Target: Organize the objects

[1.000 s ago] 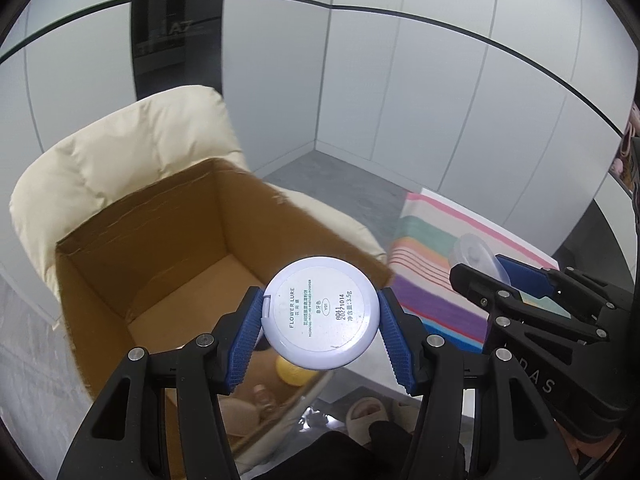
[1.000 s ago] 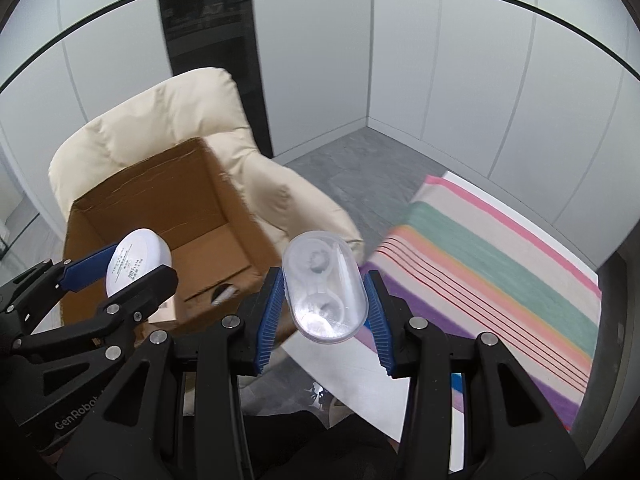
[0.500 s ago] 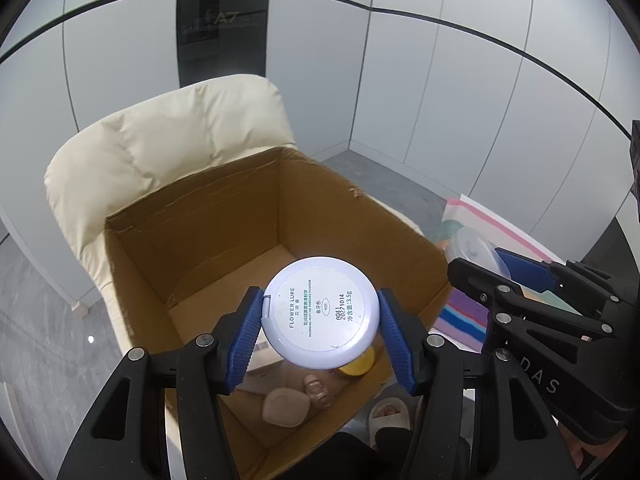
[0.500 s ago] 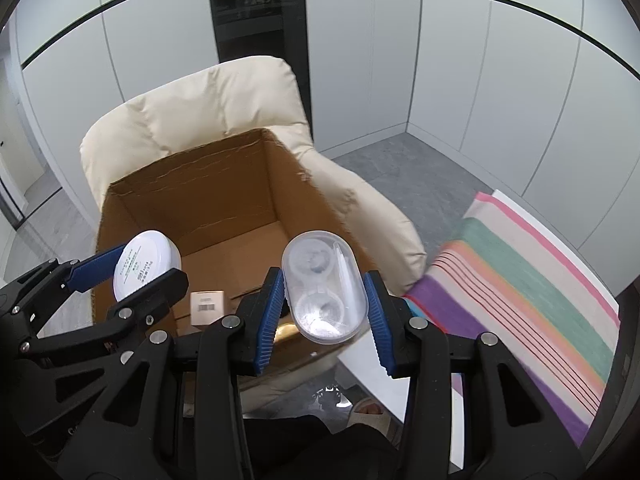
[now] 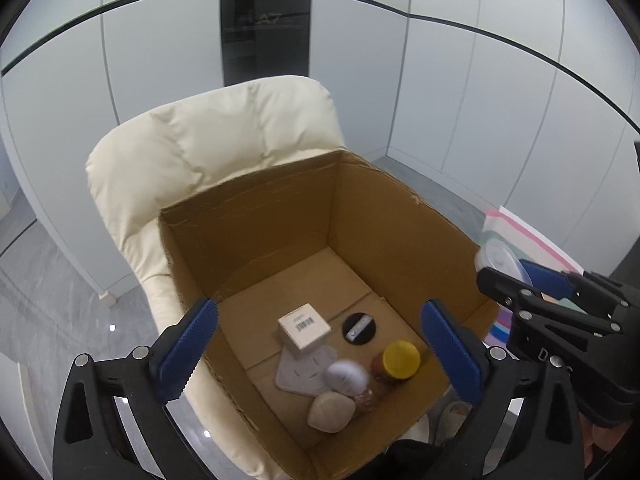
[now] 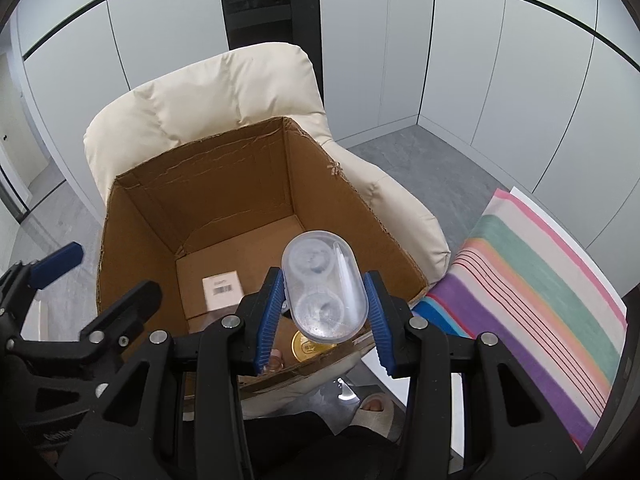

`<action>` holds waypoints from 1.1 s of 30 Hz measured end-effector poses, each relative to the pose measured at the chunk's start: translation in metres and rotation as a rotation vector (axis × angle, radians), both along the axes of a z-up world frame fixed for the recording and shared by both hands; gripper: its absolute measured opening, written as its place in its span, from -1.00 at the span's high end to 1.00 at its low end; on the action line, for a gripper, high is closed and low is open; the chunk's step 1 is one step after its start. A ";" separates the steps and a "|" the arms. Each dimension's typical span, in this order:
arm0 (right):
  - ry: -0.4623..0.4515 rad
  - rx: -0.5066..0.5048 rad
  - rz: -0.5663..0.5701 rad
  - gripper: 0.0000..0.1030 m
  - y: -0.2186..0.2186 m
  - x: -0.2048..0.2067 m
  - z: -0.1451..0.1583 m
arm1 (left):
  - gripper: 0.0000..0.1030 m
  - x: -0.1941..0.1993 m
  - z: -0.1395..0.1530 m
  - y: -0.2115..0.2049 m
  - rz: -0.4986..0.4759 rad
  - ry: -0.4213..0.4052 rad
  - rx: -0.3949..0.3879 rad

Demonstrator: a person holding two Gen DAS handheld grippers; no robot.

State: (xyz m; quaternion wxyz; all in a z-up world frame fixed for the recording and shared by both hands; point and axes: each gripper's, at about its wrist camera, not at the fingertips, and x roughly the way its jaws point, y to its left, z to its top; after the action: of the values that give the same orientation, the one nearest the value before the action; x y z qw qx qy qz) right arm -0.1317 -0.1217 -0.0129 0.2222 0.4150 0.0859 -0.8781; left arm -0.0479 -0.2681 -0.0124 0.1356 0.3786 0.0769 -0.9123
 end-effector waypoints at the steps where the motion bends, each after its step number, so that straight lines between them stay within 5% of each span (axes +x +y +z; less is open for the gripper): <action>1: 0.001 -0.001 0.004 0.16 -0.001 0.000 0.000 | -0.98 -0.001 0.001 -0.001 0.007 0.001 0.000; 12: -0.009 -0.038 0.053 0.15 -0.013 -0.009 -0.008 | -0.99 0.000 0.000 -0.009 0.046 -0.001 0.006; 19: 0.014 -0.075 -0.005 -0.85 -0.002 -0.015 -0.003 | -0.99 -0.001 0.000 -0.014 0.057 -0.003 0.003; 33: 0.007 0.015 -0.162 -1.00 0.061 -0.020 -0.003 | -1.00 -0.031 0.000 0.029 -0.029 -0.010 0.004</action>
State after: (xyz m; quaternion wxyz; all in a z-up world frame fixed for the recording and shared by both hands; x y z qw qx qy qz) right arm -0.1515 -0.0603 -0.0162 0.1470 0.4190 0.0595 -0.8940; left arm -0.0790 -0.2391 -0.0126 0.1219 0.3846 0.0723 -0.9121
